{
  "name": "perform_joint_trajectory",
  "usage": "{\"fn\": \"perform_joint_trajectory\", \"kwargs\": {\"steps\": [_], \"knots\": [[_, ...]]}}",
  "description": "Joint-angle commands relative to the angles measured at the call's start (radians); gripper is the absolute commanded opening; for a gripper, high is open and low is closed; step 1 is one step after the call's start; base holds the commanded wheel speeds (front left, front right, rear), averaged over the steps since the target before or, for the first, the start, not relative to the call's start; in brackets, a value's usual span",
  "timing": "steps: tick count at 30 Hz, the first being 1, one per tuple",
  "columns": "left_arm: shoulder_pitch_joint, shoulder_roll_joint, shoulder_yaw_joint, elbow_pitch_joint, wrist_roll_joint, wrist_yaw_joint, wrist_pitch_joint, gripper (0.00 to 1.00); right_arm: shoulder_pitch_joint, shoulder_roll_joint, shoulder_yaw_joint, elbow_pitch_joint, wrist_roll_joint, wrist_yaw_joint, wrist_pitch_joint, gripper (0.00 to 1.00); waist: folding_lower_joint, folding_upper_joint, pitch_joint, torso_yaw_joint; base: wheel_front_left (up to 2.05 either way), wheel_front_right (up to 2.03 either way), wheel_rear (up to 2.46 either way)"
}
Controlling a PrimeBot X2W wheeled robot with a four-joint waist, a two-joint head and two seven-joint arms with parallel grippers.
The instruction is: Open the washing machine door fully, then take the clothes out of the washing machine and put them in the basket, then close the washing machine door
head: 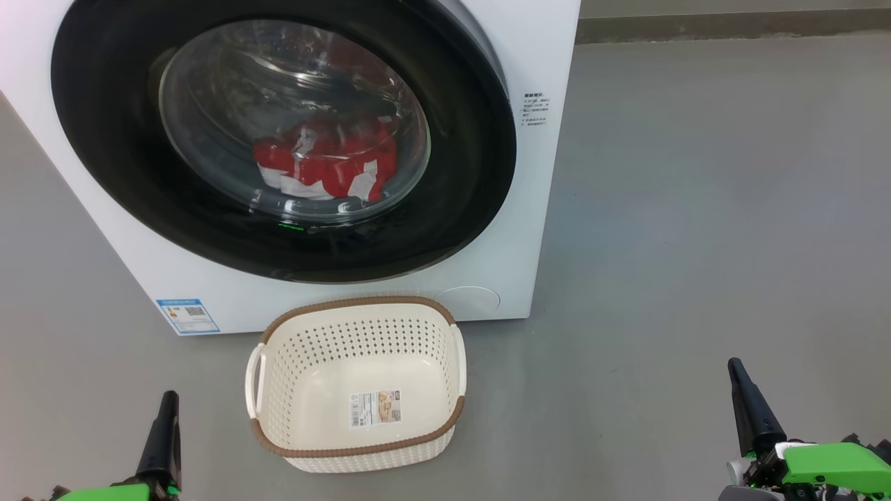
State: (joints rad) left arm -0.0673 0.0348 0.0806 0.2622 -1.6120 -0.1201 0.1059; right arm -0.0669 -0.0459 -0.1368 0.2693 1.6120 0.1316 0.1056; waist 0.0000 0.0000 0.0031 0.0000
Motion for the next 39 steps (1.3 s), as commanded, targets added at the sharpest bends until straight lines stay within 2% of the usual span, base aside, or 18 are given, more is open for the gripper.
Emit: {"fn": "perform_joint_trajectory", "kwargs": {"steps": [1, 39], "knots": [[-0.041, 0.015, 0.033, -0.017, 0.003, -0.011, 0.007, 0.0, -0.041, -0.004, 0.023, -0.025, -0.003, -0.001, 0.007, 0.0, 0.0, 0.0, 0.0, 0.0, 0.0, 0.0, 0.0], [-0.041, 0.015, 0.033, -0.017, 0.003, -0.011, 0.007, 0.0, -0.041, -0.004, 0.023, -0.025, -0.003, -0.001, 0.007, 0.0, 0.0, 0.0, 0.0, 0.0, 0.0, 0.0, 0.0]]}}
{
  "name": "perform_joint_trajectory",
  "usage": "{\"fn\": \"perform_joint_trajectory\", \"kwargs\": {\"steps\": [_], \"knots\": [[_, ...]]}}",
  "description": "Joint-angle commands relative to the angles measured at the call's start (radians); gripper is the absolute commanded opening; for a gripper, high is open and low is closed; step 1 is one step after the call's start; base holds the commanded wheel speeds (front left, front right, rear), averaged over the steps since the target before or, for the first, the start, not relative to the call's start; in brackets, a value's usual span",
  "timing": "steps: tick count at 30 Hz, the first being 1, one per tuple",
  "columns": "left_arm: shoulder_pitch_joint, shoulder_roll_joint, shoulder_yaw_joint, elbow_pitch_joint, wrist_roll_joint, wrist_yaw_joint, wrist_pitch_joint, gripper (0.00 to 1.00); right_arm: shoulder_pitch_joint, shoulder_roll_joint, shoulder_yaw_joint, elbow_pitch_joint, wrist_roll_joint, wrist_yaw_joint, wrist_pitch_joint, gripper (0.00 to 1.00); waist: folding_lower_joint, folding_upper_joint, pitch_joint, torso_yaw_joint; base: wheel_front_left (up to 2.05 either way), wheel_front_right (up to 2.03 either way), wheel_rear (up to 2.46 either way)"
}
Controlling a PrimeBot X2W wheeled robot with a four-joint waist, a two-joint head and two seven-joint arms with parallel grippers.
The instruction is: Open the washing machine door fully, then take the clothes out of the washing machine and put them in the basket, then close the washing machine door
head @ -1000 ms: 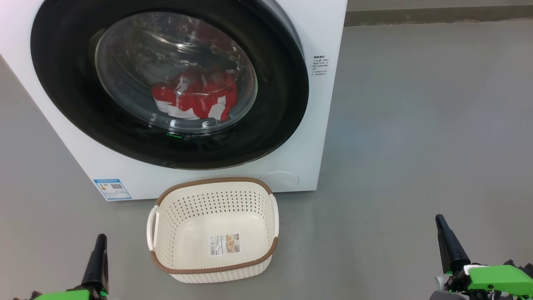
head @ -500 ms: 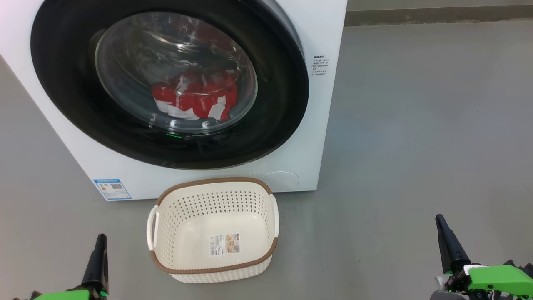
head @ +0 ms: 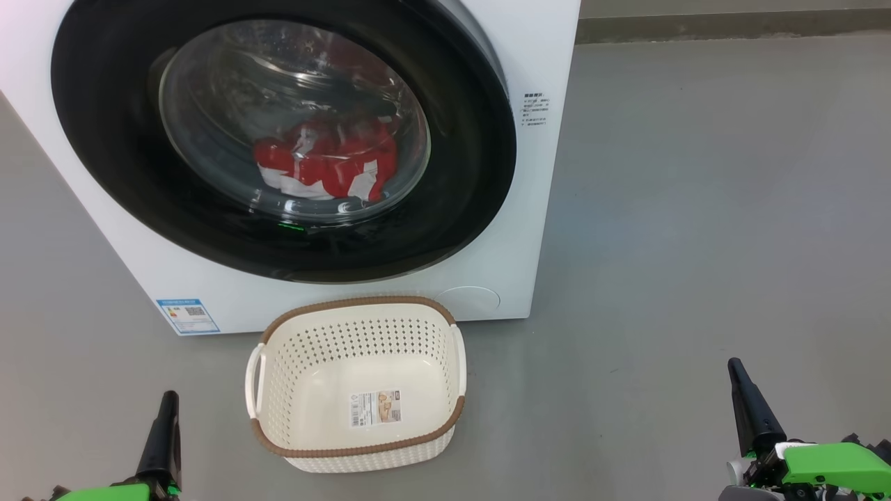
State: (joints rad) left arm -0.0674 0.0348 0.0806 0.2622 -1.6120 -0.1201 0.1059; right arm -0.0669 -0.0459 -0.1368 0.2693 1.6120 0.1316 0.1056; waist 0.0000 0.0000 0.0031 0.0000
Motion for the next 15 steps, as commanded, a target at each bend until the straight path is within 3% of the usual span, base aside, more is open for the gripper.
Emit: {"fn": "perform_joint_trajectory", "kwargs": {"steps": [1, 3, 4, 15], "knots": [[-0.041, 0.015, 0.033, -0.017, 0.003, -0.011, 0.007, 0.0, -0.041, -0.004, 0.023, -0.025, -0.003, -0.001, 0.007, 0.0, 0.0, 0.0, 0.0, 0.0, 0.0, 0.0, 0.0], [-0.041, 0.015, 0.033, -0.017, 0.003, -0.011, 0.007, 0.0, -0.041, -0.004, 0.023, -0.025, -0.003, -0.001, 0.007, 0.0, 0.0, 0.0, 0.0, 0.0, 0.0, 0.0, 0.0], [0.0, 0.0, 0.0, 0.0, 0.0, 0.0, 0.0, 1.0, 0.0, 0.0, 0.0, 0.0, 0.0, 0.0, 0.0, 1.0, 0.0, 0.0, 0.0, 0.0, 0.0, 0.0, 0.0], [0.043, -0.023, -0.025, 0.042, -0.002, 0.001, -0.011, 1.0, 0.038, 0.012, 0.017, 0.05, 0.002, 0.0, -0.015, 1.0, 0.0018, 0.0, -0.002, -0.001, 0.0, 0.0, 0.0]]}}
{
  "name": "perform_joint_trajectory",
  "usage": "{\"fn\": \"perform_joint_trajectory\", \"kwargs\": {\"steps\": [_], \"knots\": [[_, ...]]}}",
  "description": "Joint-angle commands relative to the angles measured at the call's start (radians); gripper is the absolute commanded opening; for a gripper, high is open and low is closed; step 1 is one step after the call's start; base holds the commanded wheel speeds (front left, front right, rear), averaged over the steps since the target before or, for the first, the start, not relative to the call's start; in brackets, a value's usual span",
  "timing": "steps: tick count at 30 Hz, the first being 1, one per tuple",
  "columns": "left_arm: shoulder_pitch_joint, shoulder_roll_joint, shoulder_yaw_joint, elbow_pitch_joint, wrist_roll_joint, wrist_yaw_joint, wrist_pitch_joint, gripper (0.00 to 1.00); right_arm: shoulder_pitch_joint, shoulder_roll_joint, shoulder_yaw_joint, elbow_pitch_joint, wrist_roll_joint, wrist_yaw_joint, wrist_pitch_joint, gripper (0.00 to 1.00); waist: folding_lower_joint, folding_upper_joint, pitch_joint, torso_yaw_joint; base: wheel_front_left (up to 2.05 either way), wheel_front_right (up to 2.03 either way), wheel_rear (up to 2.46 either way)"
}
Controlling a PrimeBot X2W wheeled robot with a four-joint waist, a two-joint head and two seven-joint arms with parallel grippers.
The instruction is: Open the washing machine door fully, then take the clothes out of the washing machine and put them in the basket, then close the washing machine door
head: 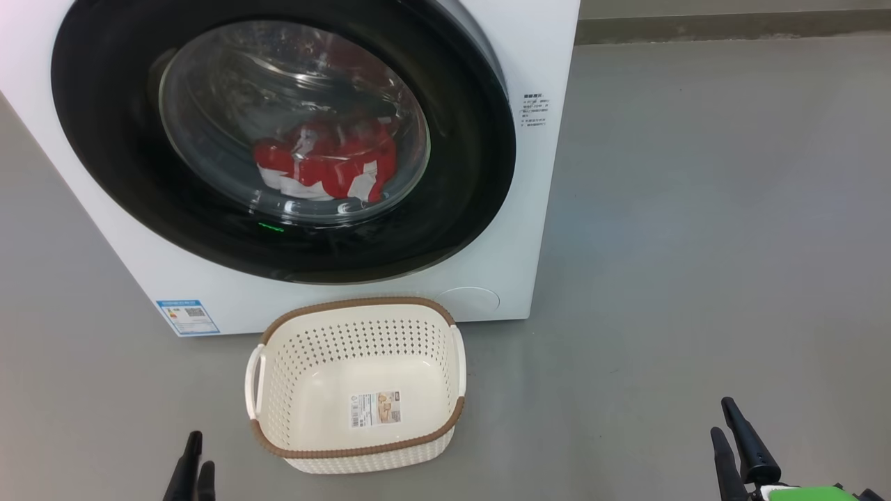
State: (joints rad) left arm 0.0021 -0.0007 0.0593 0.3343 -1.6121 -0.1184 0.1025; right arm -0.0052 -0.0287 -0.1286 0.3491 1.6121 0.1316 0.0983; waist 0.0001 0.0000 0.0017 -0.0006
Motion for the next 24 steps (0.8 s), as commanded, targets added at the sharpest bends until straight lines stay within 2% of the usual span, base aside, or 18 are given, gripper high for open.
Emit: {"fn": "perform_joint_trajectory", "kwargs": {"steps": [1, 6, 18, 24], "knots": [[-0.026, 0.013, -0.007, -0.033, -0.002, -0.001, -0.01, 1.0, -0.023, -0.005, 0.012, -0.033, 0.001, 0.0, -0.011, 1.0, 0.0021, 0.0, -0.001, -0.001, 0.0, 0.0, 0.0], [-0.025, 0.016, -0.023, -0.048, 0.002, 0.0, -0.023, 1.0, -0.022, -0.006, 0.028, -0.045, -0.001, 0.0, -0.025, 1.0, 0.0001, 0.0, 0.0, -0.001, 0.0, 0.0, 0.0], [-0.029, 0.024, -0.054, -0.083, 0.057, 0.006, -0.061, 1.0, -0.023, -0.009, 0.057, -0.071, -0.045, 0.0, -0.059, 1.0, -0.0001, 0.0, 0.0, -0.004, 0.0, 0.0, 0.0], [-0.03, 0.026, -0.065, -0.109, 0.121, 0.011, -0.08, 1.0, -0.023, -0.009, 0.07, -0.086, -0.095, 0.0, -0.077, 1.0, -0.0001, 0.0, 0.0, -0.005, 0.0, 0.0, 0.0]]}}
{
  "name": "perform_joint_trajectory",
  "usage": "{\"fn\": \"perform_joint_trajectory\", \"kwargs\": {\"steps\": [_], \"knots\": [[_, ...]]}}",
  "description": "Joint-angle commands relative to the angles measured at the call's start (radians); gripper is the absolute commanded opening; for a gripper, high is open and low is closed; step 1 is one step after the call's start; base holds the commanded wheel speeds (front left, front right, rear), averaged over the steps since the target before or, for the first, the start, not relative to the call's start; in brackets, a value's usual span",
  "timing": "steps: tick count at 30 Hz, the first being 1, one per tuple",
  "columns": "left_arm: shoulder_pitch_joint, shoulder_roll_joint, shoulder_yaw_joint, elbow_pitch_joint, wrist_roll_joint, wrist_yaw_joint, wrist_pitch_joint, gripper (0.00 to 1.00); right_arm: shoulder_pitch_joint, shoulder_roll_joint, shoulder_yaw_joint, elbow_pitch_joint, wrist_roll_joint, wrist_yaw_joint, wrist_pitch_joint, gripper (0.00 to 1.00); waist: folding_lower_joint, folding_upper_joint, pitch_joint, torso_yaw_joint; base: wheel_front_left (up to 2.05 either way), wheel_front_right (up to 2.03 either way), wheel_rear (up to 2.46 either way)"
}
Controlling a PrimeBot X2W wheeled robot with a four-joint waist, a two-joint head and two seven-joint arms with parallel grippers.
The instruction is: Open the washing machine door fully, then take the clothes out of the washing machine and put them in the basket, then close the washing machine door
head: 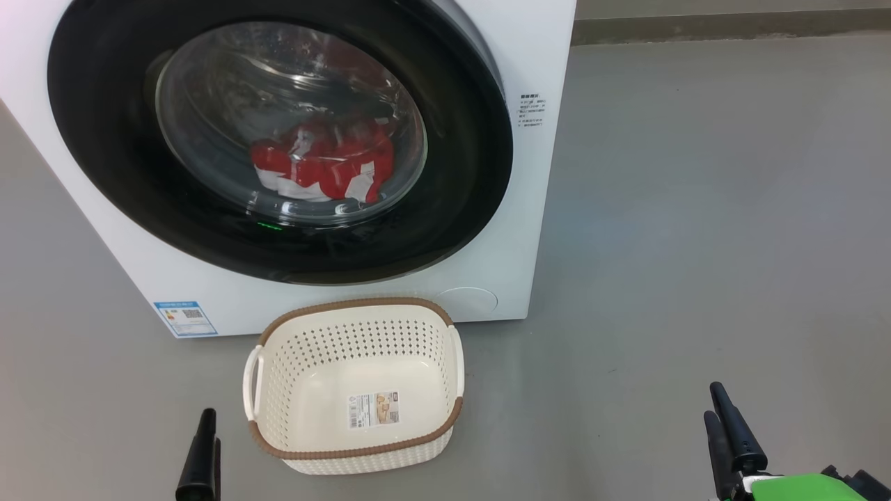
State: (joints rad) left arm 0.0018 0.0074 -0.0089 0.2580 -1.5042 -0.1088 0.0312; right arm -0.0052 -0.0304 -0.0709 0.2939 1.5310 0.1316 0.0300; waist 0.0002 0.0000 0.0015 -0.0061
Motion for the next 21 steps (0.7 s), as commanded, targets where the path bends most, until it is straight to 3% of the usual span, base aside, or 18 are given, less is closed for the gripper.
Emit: {"fn": "perform_joint_trajectory", "kwargs": {"steps": [1, 21], "knots": [[-0.03, 0.019, 0.002, -0.038, 0.027, 0.002, -0.012, 1.0, -0.022, -0.008, 0.013, -0.033, -0.025, 0.0, -0.011, 1.0, -0.0001, 0.0, 0.0, 0.0, 0.0, 0.0, 0.0], [-0.023, 0.023, -0.022, -0.128, 0.367, 0.015, -0.07, 1.0, -0.012, -0.009, 0.026, -0.097, -0.298, 0.0, -0.07, 1.0, -0.0001, 0.0, -0.001, -0.004, 0.0, 0.0, 0.0]]}}
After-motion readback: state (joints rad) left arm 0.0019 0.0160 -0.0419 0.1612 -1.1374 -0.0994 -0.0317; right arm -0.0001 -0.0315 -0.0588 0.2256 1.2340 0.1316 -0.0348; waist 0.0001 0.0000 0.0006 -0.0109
